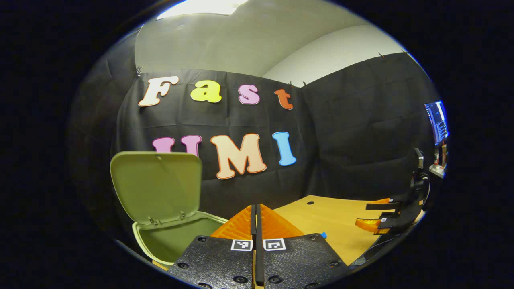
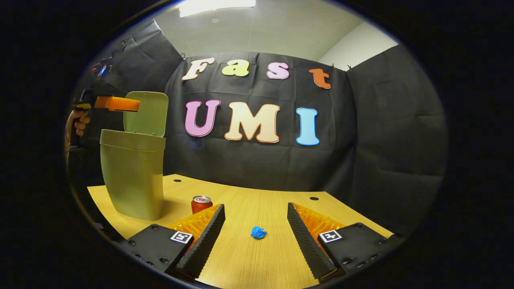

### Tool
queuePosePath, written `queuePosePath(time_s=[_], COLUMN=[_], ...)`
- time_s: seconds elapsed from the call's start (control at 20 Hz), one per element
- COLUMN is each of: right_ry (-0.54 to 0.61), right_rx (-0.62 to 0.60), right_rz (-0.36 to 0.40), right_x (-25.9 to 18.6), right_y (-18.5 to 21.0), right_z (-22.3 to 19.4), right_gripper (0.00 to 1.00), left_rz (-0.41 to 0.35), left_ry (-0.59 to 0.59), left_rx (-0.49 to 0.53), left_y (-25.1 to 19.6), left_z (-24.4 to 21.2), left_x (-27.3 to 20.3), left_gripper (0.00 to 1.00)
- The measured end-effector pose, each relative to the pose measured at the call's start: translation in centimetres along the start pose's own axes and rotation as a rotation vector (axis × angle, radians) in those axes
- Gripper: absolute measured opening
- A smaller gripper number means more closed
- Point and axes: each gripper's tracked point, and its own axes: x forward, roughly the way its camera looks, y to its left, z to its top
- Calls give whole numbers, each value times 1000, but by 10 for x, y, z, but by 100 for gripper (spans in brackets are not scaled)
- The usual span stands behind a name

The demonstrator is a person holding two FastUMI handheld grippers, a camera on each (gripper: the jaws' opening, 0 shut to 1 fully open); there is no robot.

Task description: Press the lid of the desktop garbage bin to open it, pick up the crumpled paper on the desktop and throw it into the bin, then pick up the pop can on the desktop and drop it into the bin, and finally close the garbage bin lid.

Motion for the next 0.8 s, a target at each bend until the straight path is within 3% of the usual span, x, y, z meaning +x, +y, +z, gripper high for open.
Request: queuePosePath(time_s=[0.3, 0.55, 0.8], right_ry=[17, 70, 124], right_rx=[27, 20, -5], right_rz=[-20, -21, 0], right_x=[4, 13, 28], right_y=[-8, -6, 0], right_z=[-8, -29, -49], right_gripper=[98, 98, 98], left_rz=[-152, -199, -192], left_ry=[31, 66, 89], left_rx=[-64, -116, -107], left_y=[-56, -67, -68], left_z=[-50, -98, -139], left_x=[-13, -21, -25], left_gripper=[0, 0, 0])
